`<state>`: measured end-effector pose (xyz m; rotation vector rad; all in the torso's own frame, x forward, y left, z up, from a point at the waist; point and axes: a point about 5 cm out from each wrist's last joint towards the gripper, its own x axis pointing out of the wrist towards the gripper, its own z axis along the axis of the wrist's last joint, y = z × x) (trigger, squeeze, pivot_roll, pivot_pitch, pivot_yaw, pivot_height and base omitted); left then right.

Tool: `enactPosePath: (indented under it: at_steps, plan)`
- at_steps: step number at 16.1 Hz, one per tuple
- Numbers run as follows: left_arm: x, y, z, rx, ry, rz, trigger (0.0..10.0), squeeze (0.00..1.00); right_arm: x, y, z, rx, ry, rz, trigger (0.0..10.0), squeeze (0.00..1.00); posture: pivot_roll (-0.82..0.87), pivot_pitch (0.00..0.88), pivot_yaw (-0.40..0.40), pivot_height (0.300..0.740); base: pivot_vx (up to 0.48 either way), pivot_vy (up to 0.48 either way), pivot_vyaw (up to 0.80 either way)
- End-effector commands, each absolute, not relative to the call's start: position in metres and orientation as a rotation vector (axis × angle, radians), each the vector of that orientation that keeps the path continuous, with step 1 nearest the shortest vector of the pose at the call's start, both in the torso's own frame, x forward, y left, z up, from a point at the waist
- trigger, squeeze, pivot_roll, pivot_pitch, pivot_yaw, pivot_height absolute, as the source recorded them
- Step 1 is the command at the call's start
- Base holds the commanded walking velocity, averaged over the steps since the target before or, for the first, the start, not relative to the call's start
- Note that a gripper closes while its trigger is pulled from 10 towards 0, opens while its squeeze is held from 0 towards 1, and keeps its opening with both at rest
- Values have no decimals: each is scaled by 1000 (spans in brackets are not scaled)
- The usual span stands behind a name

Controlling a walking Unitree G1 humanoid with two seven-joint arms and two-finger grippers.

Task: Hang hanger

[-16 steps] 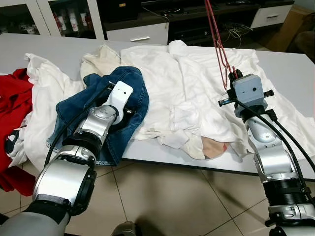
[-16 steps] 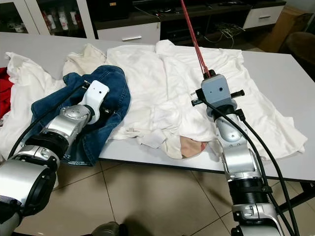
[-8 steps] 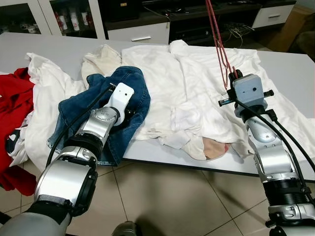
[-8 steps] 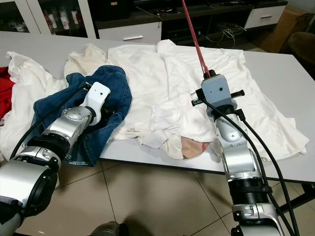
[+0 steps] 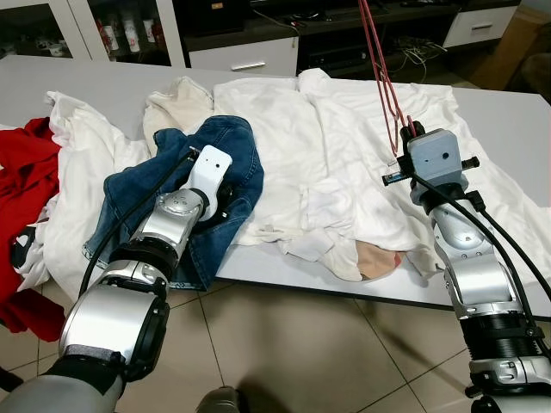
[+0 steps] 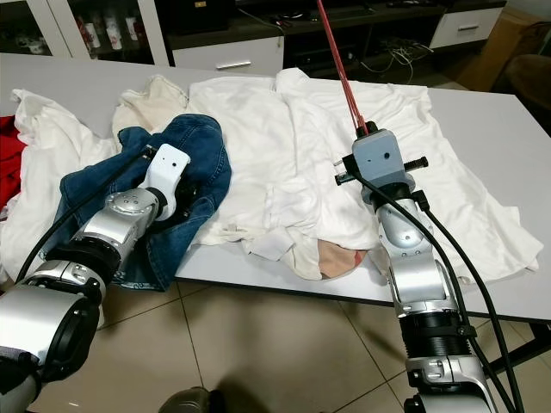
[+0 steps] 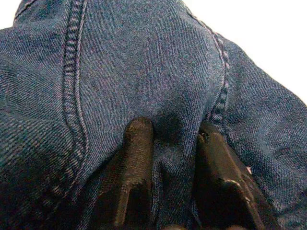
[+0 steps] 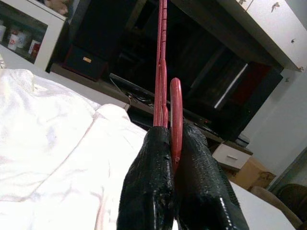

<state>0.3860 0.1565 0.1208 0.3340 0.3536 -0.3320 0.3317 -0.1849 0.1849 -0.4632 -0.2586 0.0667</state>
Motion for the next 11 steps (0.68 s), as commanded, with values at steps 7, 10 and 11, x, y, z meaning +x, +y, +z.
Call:
enactPosePath:
  at_steps: [7, 10, 11]
  plan:
    - [384, 140, 132, 130, 161, -405, 0, 0, 330, -186, 185, -453, -253, 56, 10000, 0, 101, 14, 46, 740, 0, 0, 0]
    - [386, 137, 149, 90, 30, -423, 0, 0, 329, -186, 184, -450, -253, 56, 10000, 0, 102, 16, 49, 740, 0, 0, 0]
    - [386, 137, 155, 77, -11, -422, 0, 0, 329, -186, 184, -449, -252, 55, 10000, 0, 102, 17, 49, 740, 0, 0, 0]
